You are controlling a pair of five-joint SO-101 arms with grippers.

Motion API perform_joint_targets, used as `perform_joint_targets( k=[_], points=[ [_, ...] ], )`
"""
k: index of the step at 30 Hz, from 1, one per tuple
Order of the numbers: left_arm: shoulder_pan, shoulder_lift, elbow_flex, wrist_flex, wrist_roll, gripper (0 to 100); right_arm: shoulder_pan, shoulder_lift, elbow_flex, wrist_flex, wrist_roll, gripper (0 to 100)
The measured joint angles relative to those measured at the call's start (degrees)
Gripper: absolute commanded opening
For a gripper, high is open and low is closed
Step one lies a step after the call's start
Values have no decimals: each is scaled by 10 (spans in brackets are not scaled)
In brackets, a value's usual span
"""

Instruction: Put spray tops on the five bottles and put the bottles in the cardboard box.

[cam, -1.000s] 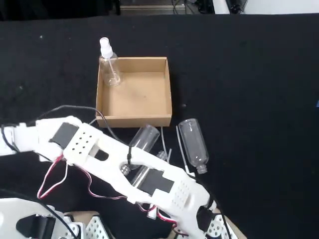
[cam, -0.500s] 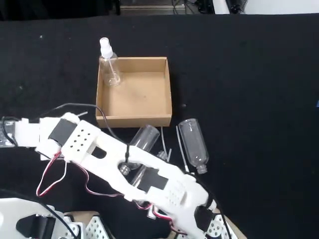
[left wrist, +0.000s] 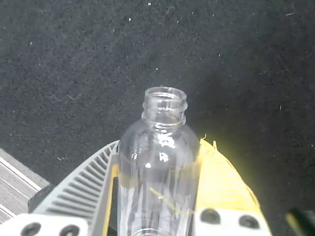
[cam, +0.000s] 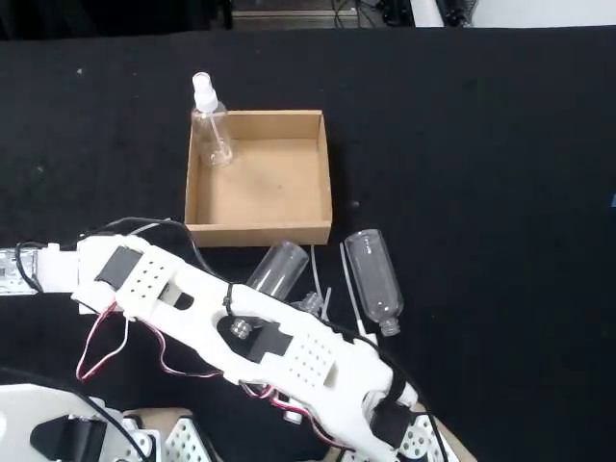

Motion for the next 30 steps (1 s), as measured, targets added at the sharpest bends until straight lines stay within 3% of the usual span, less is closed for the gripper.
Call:
perform_joint_targets(
  k=[5,16,23,30],
  points=[
    [-1,0,0,39,-12,40,0,54,-69,0,4,308],
    [-1,0,0,42,-24,40,-4,236,-311,18,4,300],
    [-1,0,0,42,-24,40,-5,315,-461,85,4,8],
    [-1,0,0,42,-24,40,-3,346,-560,137,4,11]
  ],
)
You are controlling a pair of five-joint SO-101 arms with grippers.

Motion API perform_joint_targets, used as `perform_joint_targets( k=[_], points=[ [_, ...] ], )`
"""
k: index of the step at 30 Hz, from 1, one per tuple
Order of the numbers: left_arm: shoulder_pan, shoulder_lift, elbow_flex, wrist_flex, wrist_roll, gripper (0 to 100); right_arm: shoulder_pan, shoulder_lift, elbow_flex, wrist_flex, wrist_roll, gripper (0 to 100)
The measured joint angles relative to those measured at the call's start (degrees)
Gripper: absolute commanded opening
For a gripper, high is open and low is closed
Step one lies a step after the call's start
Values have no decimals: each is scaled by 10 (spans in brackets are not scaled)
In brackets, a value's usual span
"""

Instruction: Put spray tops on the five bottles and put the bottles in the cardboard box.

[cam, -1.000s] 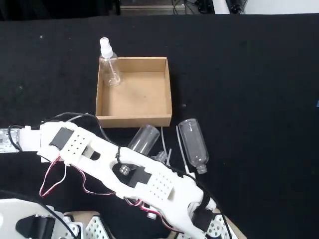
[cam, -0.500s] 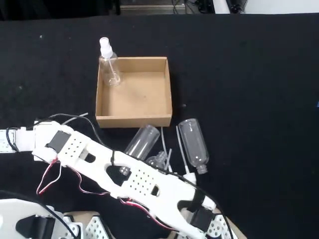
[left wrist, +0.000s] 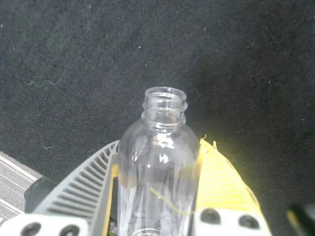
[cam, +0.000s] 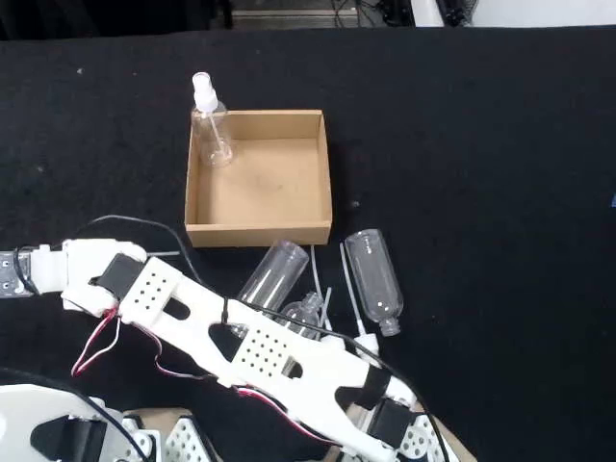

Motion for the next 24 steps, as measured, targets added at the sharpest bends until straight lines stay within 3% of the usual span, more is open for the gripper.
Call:
perform_joint_targets(
  k=[7,18,24],
  points=[
    [0,0,0,0,0,40,6,-12,-6,47,-5,11],
    [0,0,-9,4,0,40,46,-178,-7,89,-202,11],
    [-1,0,-76,55,4,40,60,-245,-7,110,-236,11]
  ],
)
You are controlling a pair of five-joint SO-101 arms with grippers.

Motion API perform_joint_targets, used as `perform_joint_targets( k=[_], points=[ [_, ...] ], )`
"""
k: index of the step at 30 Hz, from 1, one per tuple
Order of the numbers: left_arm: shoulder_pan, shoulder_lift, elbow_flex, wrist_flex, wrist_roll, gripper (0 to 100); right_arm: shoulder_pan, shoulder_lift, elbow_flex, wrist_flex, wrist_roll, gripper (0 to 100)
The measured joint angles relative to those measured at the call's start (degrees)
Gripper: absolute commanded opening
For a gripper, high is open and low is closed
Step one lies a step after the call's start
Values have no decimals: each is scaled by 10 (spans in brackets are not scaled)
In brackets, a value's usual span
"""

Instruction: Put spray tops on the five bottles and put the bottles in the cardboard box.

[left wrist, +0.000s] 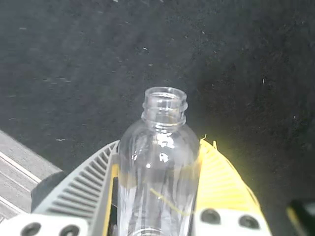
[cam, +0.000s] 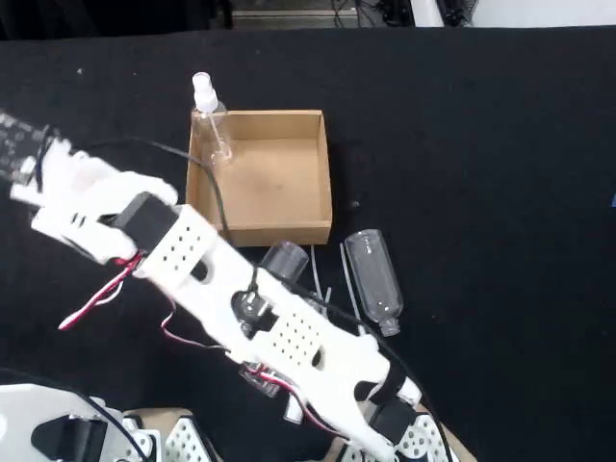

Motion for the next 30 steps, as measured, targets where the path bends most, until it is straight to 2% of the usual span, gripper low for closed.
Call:
perform_joint_targets(
  k=[7,16,20,30],
  points=[
    [1,-47,16,7,35,40,7,-85,0,78,-17,11],
    [26,-315,212,7,35,40,13,-229,-4,193,-64,11],
    [94,-422,296,7,48,40,53,-287,-4,224,-66,11],
    [352,-657,444,7,218,40,273,-407,-4,243,-66,11]
  ],
)
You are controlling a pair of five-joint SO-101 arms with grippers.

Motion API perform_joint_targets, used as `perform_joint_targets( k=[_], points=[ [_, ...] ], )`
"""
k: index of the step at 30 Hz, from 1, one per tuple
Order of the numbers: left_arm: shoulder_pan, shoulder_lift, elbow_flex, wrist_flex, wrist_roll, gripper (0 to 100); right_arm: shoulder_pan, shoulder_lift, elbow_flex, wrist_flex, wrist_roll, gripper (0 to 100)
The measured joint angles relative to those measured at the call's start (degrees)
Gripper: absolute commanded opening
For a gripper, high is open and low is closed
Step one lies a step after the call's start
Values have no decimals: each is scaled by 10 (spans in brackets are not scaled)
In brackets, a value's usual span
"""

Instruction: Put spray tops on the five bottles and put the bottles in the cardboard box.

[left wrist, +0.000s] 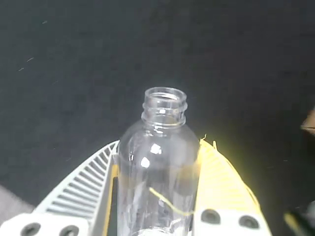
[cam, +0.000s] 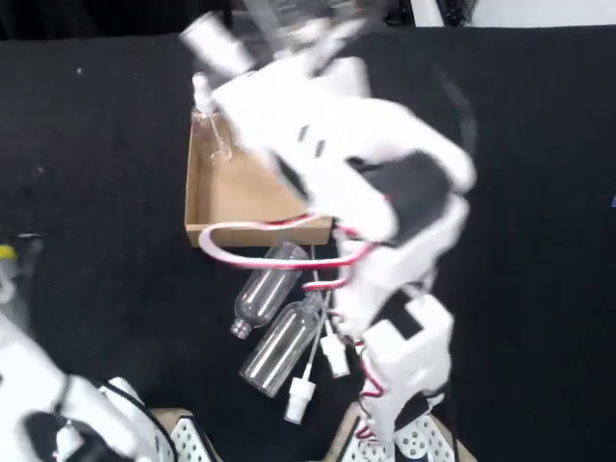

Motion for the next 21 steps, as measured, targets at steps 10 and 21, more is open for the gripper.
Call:
perform_joint_targets(
  k=[10,21],
  points=[
    [192,-207,200,-169,155,41,38,-202,194,0,0,11],
    [284,-460,472,-373,162,44,38,-436,539,-80,-33,11]
  ],
)
